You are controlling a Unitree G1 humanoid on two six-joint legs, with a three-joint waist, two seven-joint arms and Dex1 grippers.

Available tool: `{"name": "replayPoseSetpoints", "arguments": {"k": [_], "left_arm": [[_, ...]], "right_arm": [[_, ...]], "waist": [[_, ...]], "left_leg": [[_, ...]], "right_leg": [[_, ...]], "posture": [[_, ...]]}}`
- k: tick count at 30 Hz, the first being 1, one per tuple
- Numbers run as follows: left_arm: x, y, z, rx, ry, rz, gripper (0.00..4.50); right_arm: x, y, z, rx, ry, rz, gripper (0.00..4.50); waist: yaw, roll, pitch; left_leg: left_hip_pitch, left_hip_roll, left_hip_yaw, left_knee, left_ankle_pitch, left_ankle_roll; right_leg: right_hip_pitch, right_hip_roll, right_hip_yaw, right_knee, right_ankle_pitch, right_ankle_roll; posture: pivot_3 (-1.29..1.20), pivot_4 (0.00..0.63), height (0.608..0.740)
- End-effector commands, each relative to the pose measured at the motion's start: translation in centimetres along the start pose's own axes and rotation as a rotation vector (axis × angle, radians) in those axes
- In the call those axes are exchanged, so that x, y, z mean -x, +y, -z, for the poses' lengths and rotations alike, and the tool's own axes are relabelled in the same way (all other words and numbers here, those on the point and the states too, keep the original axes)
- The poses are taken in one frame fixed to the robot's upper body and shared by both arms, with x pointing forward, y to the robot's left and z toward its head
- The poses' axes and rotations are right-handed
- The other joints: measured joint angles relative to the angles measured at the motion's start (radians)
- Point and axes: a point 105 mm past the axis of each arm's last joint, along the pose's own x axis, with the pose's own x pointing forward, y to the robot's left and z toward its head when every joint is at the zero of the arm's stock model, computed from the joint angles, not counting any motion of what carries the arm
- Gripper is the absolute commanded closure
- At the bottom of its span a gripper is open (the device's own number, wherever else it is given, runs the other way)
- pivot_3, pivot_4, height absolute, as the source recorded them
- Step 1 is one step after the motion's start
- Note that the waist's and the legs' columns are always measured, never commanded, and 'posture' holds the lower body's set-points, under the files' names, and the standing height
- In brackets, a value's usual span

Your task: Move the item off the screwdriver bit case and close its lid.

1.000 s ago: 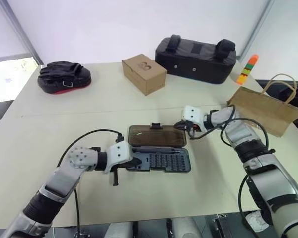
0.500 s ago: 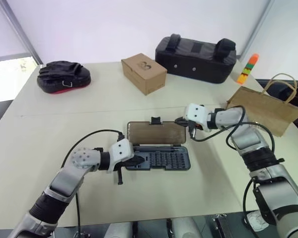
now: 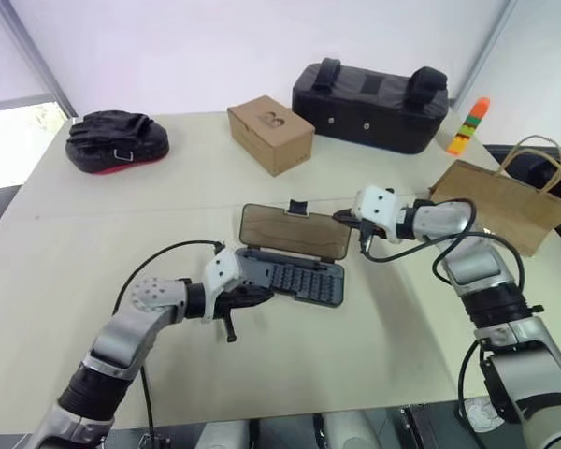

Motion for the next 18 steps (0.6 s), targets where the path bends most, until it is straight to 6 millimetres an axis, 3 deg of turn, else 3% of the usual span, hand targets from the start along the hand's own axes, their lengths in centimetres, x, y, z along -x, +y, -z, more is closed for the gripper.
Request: {"name": "replayPoseSetpoints", "arguments": {"k": [1, 8, 10, 13, 18], "left_arm": [[0.6, -0.9, -1.8, -0.002, -0.046, 0.047, 4.50], [1.2, -0.5, -2.8, 0.026, -0.078, 0.035, 4.50], [2.1, 1.3, -4.4, 0.050, -0.147, -0.036, 4.50], [4.1, 5.7, -6.4, 0.097, -0.270, -0.238, 4.50], [6.5, 11.4, -5.5, 0.161, -0.312, -0.526, 4.50]], "right_arm": [[0.7, -0.5, -0.7, 0.042, -0.040, 0.024, 4.47], [0.6, 0.4, -0.4, 0.091, -0.051, -0.020, 4.47], [0.7, 0.6, -0.2, 0.107, -0.047, -0.037, 4.47], [0.8, 0.4, -0.1, 0.109, -0.051, -0.031, 4.47], [0.7, 0.2, -0.2, 0.108, -0.058, -0.021, 4.47]], "waist": [[0.002, 0.000, 0.000], [0.004, 0.000, 0.000], [0.006, 0.000, 0.000], [0.017, -0.001, 0.001], [0.021, -0.001, 0.001]], "left_leg": [[0.000, 0.000, 0.000, 0.000, 0.000, 0.000], [-0.001, 0.000, 0.000, -0.001, 0.000, 0.000], [0.000, 0.000, 0.000, -0.001, 0.000, 0.000], [0.000, 0.000, 0.000, -0.001, 0.000, 0.000], [0.001, -0.001, 0.000, -0.002, 0.001, -0.002]], "right_leg": [[0.000, 0.000, 0.000, 0.000, 0.000, 0.000], [0.000, 0.000, 0.000, -0.002, 0.000, 0.000], [0.000, 0.000, 0.000, -0.002, 0.000, 0.000], [0.001, 0.000, -0.001, -0.002, 0.000, 0.000], [0.001, 0.000, -0.001, -0.002, 0.000, 0.000]], "posture": [[0.00, 0.150, 0.740], [0.00, 0.150, 0.740], [0.00, 0.150, 0.740], [0.00, 0.150, 0.740], [0.00, 0.150, 0.740]]}}
